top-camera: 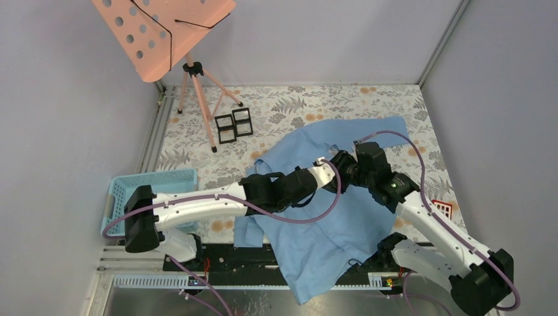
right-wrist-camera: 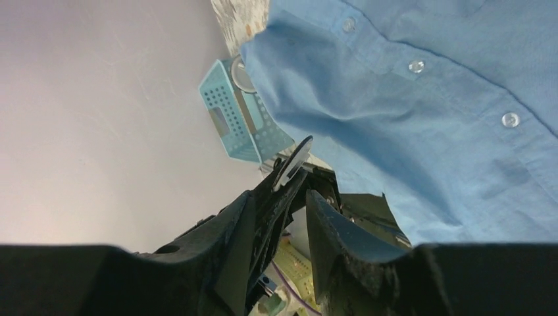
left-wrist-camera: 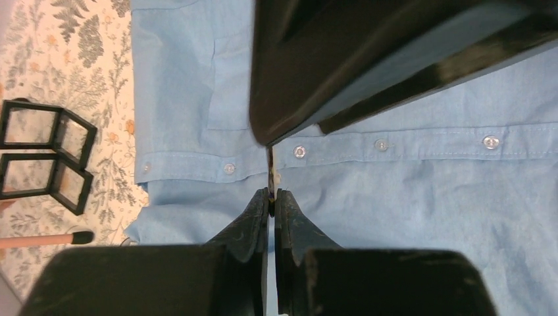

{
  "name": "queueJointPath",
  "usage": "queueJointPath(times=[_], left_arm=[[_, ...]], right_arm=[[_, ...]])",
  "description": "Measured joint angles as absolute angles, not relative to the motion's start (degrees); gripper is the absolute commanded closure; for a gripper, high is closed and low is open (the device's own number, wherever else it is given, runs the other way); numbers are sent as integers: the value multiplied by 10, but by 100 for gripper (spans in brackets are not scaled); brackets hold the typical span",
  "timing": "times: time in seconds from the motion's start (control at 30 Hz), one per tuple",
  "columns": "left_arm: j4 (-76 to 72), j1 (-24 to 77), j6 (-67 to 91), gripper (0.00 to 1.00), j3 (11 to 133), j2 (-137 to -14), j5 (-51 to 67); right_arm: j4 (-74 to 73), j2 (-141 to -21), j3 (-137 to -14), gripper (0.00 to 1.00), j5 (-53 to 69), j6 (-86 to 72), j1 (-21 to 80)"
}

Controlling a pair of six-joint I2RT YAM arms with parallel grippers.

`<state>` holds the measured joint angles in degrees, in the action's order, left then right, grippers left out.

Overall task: Pin the brooch onto the clothing
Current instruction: Pick up the brooch from the brooch box.

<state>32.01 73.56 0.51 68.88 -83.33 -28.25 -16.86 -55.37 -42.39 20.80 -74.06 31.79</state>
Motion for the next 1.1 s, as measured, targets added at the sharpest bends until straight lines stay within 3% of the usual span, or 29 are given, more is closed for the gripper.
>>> queueJointPath(times=[0.13, 0.33, 0.4, 0.53, 0.73, 1.1], left_arm=[[323, 701, 20, 100, 689, -820, -217], [326, 635, 39, 100, 689, -764, -39], [322, 608, 49, 100, 689, -744, 38], [302, 556, 75, 100, 689, -722, 176], [243, 500, 124, 100, 687, -703, 360], [192, 487, 165, 100, 676, -698, 470]], right_arm=[[-173, -493, -403, 58, 187, -731, 289], [-173, -390, -370, 27, 170, -681, 248], [-160, -353, -361, 24, 174, -652, 247], [-111, -312, -354, 24, 224, -595, 246], [-28, -344, -355, 26, 347, -557, 246], [166, -361, -331, 45, 460, -607, 246]])
